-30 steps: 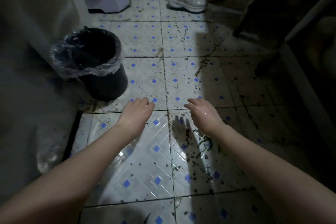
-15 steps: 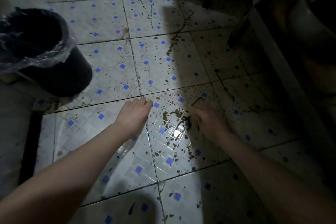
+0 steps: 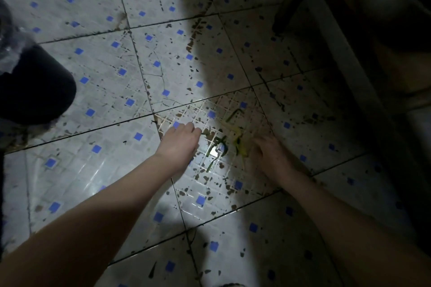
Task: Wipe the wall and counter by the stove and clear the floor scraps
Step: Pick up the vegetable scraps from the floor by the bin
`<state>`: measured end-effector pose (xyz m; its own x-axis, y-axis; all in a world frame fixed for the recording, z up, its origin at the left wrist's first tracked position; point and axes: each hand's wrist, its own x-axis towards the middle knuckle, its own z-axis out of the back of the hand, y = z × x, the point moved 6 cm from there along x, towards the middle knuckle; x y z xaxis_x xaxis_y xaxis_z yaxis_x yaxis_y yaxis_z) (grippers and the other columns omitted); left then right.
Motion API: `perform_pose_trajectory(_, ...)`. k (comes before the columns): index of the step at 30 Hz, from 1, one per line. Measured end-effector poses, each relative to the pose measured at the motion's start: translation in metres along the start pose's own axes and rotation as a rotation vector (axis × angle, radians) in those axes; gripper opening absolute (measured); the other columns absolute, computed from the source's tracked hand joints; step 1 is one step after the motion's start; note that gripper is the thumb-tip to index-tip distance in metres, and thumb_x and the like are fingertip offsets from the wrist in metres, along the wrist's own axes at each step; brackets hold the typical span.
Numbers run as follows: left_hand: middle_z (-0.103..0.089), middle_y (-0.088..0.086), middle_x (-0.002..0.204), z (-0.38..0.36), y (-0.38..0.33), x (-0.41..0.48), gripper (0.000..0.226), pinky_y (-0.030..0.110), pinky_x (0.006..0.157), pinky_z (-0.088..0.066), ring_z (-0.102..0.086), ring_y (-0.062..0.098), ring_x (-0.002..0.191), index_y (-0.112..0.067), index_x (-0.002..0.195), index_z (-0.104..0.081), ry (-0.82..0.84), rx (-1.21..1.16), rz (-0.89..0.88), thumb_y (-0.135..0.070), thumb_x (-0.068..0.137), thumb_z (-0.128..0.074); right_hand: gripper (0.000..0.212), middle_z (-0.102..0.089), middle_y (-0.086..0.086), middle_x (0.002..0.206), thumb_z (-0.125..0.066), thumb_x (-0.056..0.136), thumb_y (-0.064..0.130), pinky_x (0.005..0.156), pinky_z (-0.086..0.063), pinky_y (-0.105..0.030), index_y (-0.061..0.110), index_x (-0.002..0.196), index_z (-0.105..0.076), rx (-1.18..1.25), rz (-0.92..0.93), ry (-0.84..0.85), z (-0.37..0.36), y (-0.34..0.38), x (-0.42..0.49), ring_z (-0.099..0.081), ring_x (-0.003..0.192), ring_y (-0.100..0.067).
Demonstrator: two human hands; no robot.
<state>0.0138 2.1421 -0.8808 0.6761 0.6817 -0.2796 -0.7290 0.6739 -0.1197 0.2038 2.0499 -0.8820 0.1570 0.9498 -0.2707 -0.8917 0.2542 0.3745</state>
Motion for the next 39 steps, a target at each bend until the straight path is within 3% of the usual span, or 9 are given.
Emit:
perform_pose_trajectory(3, -0.053, 0.008, 0.117, -0.007, -0.012, 0.005, 0.039, 0.038, 0.085, -0.043, -0.052, 0.027, 0.104, -0.012, 0.123, -0.047, -0.006, -0.054, -0.028, -0.036, 0.092, -0.052, 0.026, -0.062, -0.017, 0.112, -0.052, 0.083, -0.003, 0.09, -0.045, -0.037, 0.002, 0.104, -0.066, -0.015, -0.026, 0.02, -0.004, -0.009, -0.002, -0.055, 0.106, -0.034)
perform_pose_trajectory(8, -0.038, 0.011, 0.142, -0.023, -0.03, 0.016, 0.077, 0.041, 0.102, -0.039, -0.042, 0.029, 0.126, -0.01, 0.143, -0.028, 0.074, -0.101, -0.043, -0.052, 0.085, -0.057, 0.029, -0.062, -0.013, 0.112, -0.049, 0.088, 0.004, 0.088, -0.048, -0.037, 0.01, 0.112, -0.065, -0.005, -0.031, -0.013, -0.004, -0.017, -0.002, -0.054, 0.105, -0.03)
perform_pose_trajectory(11, -0.031, 0.013, 0.147, -0.027, -0.038, 0.02, 0.085, 0.041, 0.106, -0.036, -0.037, 0.03, 0.131, -0.006, 0.147, -0.02, 0.089, -0.11, -0.048, -0.051, 0.085, -0.059, 0.029, -0.062, -0.014, 0.112, -0.048, 0.089, 0.002, 0.086, -0.048, -0.037, 0.01, 0.11, -0.066, -0.015, -0.035, -0.002, -0.006, -0.019, 0.001, -0.055, 0.105, -0.031)
perform_pose_trajectory(18, -0.042, 0.012, 0.127, -0.025, -0.049, 0.023, 0.046, 0.033, 0.094, -0.04, -0.044, 0.026, 0.113, -0.008, 0.135, -0.042, 0.061, -0.209, -0.098, -0.022, 0.094, -0.057, 0.03, -0.06, -0.014, 0.122, -0.047, 0.091, 0.004, 0.092, -0.045, -0.036, 0.008, 0.115, -0.064, -0.028, -0.007, 0.048, -0.01, -0.022, 0.001, -0.052, 0.112, -0.031)
perform_pose_trajectory(24, -0.046, 0.007, 0.112, -0.031, -0.052, 0.02, 0.031, 0.028, 0.084, -0.043, -0.044, 0.02, 0.102, -0.01, 0.121, -0.052, 0.048, -0.243, -0.163, -0.001, 0.091, -0.053, 0.022, -0.063, -0.015, 0.109, -0.05, 0.087, 0.001, 0.089, -0.047, -0.042, 0.001, 0.102, -0.066, 0.015, 0.023, 0.043, -0.016, -0.018, 0.004, -0.057, 0.102, -0.031)
perform_pose_trajectory(27, -0.042, 0.003, 0.097, -0.033, -0.053, 0.019, 0.02, 0.024, 0.072, -0.034, -0.042, 0.018, 0.091, -0.009, 0.11, -0.054, 0.013, -0.285, -0.171, 0.0, 0.092, -0.05, 0.021, -0.065, -0.013, 0.101, -0.048, 0.088, 0.0, 0.085, -0.047, -0.042, 0.002, 0.096, -0.067, 0.05, 0.049, 0.013, -0.017, -0.013, 0.004, -0.059, 0.094, -0.028)
perform_pose_trajectory(31, -0.038, 0.0, 0.091, -0.033, -0.052, 0.02, 0.028, 0.022, 0.07, -0.03, -0.037, 0.014, 0.084, -0.008, 0.106, -0.055, -0.004, -0.278, -0.174, 0.009, 0.085, -0.052, 0.023, -0.061, -0.007, 0.11, -0.046, 0.091, 0.011, 0.088, -0.046, -0.041, 0.012, 0.107, -0.062, 0.047, 0.025, 0.067, -0.021, -0.008, 0.008, -0.056, 0.099, -0.024)
perform_pose_trajectory(35, -0.047, 0.007, 0.102, -0.034, -0.047, 0.02, 0.043, 0.022, 0.072, -0.033, -0.043, 0.017, 0.09, -0.008, 0.11, -0.052, 0.039, -0.298, -0.144, 0.02, 0.076, -0.052, 0.03, -0.054, -0.002, 0.123, -0.049, 0.094, 0.027, 0.087, -0.037, -0.025, 0.019, 0.123, -0.054, 0.088, -0.013, 0.097, -0.027, -0.002, 0.01, -0.05, 0.108, -0.018)
perform_pose_trajectory(39, -0.047, 0.006, 0.099, -0.028, -0.037, 0.015, 0.034, 0.024, 0.073, -0.042, -0.041, 0.014, 0.083, -0.008, 0.102, -0.052, -0.005, -0.316, -0.102, 0.018, 0.08, -0.05, 0.031, -0.049, -0.002, 0.121, -0.057, 0.089, 0.029, 0.09, -0.045, -0.034, 0.019, 0.119, -0.053, 0.186, -0.038, 0.121, -0.034, 0.004, 0.012, -0.049, 0.105, -0.018)
